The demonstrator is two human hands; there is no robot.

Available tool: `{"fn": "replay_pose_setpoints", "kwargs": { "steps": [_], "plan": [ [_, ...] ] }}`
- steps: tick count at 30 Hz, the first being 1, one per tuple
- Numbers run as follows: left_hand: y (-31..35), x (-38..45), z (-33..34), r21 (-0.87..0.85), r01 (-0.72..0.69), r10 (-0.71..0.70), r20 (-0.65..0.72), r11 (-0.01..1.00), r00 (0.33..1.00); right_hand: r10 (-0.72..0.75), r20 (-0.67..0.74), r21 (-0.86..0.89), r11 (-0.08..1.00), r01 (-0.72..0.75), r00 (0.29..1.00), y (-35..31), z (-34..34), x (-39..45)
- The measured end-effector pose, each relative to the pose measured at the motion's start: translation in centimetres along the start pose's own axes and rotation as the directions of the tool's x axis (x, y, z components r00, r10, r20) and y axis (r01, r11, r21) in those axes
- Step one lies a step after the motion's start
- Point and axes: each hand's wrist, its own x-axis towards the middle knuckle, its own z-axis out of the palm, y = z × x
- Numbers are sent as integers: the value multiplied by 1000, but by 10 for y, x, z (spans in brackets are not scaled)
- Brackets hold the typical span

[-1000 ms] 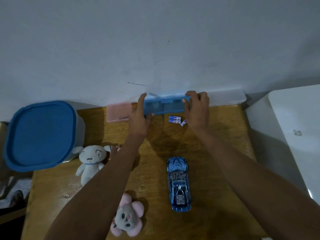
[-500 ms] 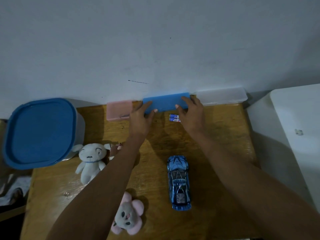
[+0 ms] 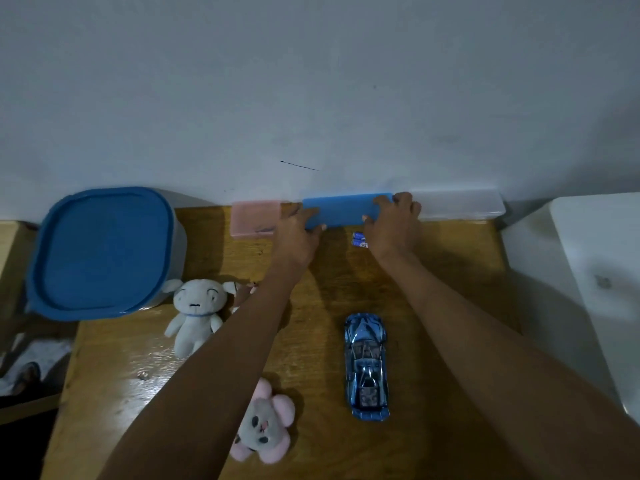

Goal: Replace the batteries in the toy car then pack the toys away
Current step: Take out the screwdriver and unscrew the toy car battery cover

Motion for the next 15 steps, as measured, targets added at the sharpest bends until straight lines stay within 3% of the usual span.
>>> {"fn": "replay_pose_setpoints", "kwargs": {
  "steps": [2, 7, 11, 15],
  "plan": [
    [-6, -3, -17, 33, -100, 103, -97, 994, 990, -69, -20, 47, 996, 70, 997, -18, -4, -1],
    [-46, -8, -70, 171, -215, 258, -298, 962, 919, -308, 36, 357, 892, 276, 951, -82, 9, -16],
    [-80, -16, -95, 91, -226, 239, -181, 970, 954, -404, 109, 368, 865, 340, 908, -120, 39, -38],
    [-110, -17, -97, 11, -40, 41, -64, 999, 997, -318, 132, 374, 893, 250, 939, -136, 71, -57]
  ]
}}
